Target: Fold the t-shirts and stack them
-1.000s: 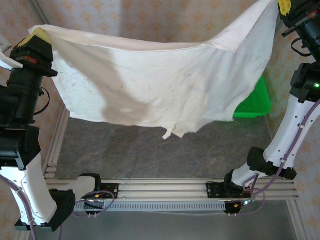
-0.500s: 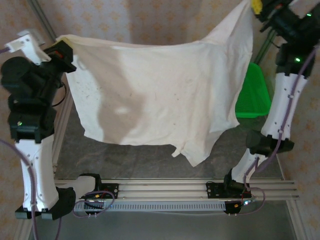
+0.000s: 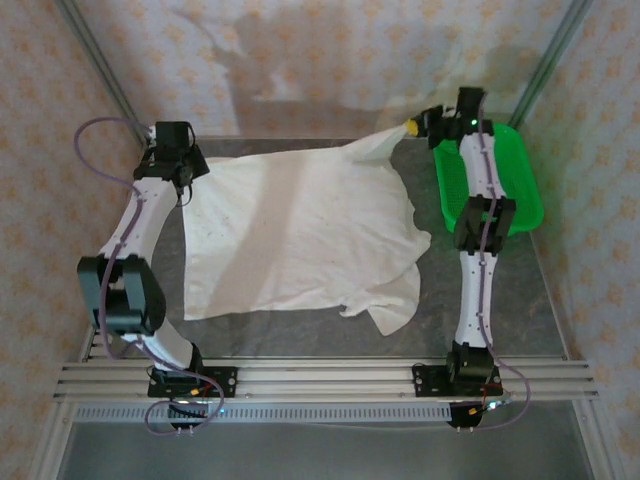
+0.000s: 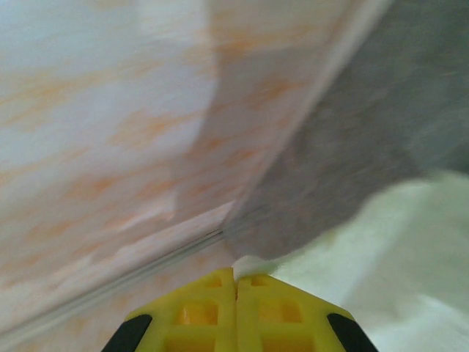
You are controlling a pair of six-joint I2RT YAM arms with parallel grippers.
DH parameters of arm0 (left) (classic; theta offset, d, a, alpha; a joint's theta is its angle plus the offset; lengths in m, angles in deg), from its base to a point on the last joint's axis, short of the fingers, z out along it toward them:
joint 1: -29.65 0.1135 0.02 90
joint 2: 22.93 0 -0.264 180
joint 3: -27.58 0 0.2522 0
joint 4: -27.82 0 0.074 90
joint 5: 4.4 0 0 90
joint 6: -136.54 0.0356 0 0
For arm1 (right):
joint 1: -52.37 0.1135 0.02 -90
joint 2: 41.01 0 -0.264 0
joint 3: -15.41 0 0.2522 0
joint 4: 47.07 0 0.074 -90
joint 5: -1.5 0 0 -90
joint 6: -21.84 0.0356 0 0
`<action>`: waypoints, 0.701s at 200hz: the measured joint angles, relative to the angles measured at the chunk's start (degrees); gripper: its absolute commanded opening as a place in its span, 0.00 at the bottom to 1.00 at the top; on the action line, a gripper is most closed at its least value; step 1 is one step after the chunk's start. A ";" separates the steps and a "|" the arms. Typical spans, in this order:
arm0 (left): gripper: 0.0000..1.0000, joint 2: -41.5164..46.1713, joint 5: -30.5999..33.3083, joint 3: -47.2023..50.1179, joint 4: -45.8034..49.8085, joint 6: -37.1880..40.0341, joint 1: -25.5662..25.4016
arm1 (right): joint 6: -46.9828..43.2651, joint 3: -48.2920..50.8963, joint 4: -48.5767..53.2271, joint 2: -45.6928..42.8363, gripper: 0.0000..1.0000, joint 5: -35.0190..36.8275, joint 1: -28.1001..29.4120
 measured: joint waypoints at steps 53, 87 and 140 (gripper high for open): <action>0.00 -10.64 2.80 -7.76 0.83 0.48 1.20 | 2.23 -1.92 -7.13 4.42 0.00 2.01 2.75; 0.00 -12.02 2.71 -9.09 0.79 1.05 1.38 | 2.93 -1.92 -9.92 4.76 0.00 2.54 3.87; 0.00 -12.39 1.88 -9.09 0.79 1.07 1.51 | 2.91 -1.92 -10.45 4.85 0.00 3.13 5.42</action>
